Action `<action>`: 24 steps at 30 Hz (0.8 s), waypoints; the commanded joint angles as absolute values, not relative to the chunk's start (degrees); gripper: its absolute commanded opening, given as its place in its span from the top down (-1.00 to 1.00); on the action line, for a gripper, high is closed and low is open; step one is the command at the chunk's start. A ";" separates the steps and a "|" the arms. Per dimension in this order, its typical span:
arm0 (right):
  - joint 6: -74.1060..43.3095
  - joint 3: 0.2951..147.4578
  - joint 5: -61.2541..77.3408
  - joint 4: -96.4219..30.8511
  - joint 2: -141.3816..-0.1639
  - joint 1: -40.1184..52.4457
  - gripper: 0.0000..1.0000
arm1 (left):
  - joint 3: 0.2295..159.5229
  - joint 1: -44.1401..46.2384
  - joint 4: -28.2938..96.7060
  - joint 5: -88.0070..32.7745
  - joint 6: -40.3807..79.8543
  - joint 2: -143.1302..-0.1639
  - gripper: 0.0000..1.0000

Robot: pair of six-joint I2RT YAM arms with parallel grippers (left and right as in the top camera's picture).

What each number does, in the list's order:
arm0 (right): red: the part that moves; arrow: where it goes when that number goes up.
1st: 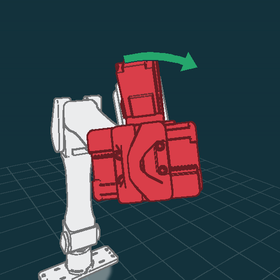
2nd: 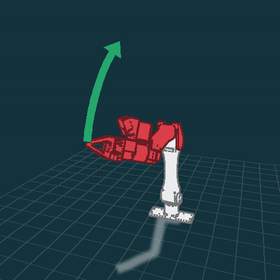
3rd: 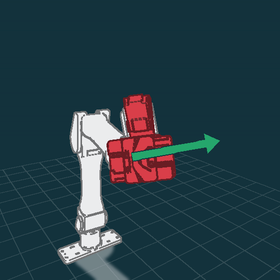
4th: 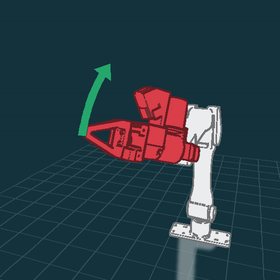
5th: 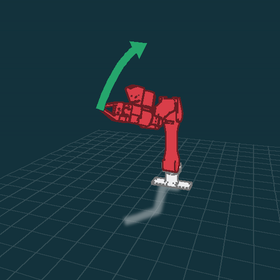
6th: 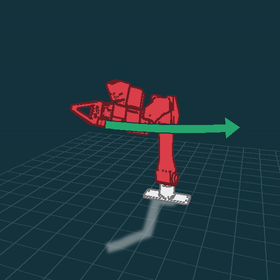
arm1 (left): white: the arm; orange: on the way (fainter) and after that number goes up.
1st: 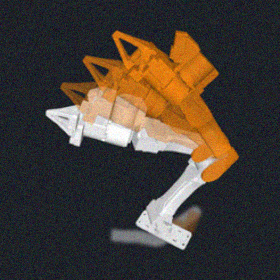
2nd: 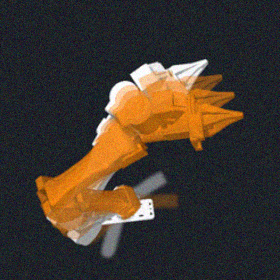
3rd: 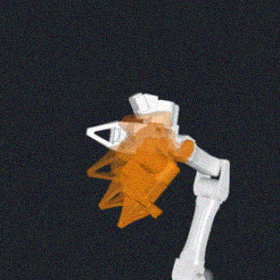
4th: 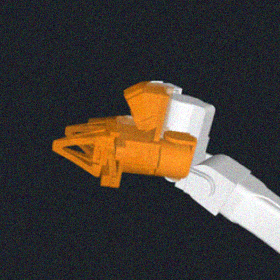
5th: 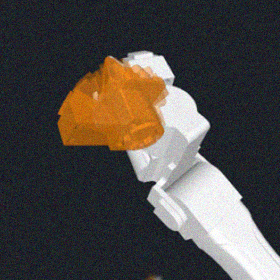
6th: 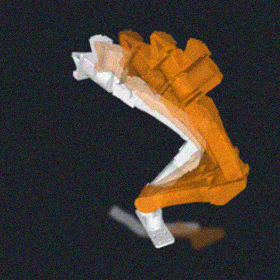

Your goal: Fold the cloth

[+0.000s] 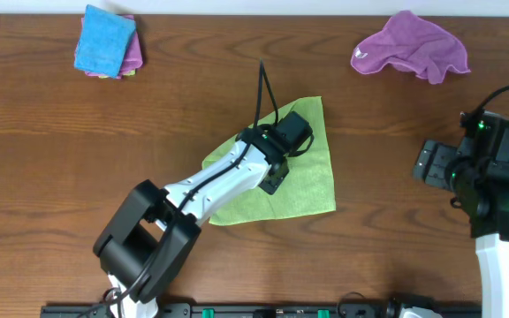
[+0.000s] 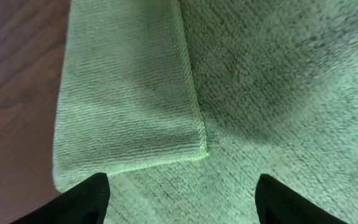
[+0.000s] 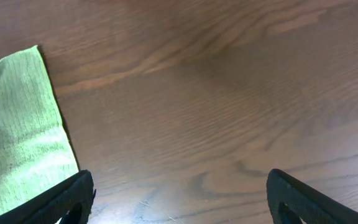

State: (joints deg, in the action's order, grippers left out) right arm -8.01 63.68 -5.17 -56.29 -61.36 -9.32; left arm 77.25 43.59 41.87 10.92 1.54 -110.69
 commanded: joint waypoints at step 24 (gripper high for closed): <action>-7.62 63.68 -4.03 -56.47 -60.97 -9.78 -0.70 | 76.90 42.17 37.21 14.37 1.21 -114.10 -0.16</action>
State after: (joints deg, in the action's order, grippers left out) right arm -8.01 63.68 -4.45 -56.31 -61.36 -9.32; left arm 77.23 42.76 37.39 12.23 1.45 -113.40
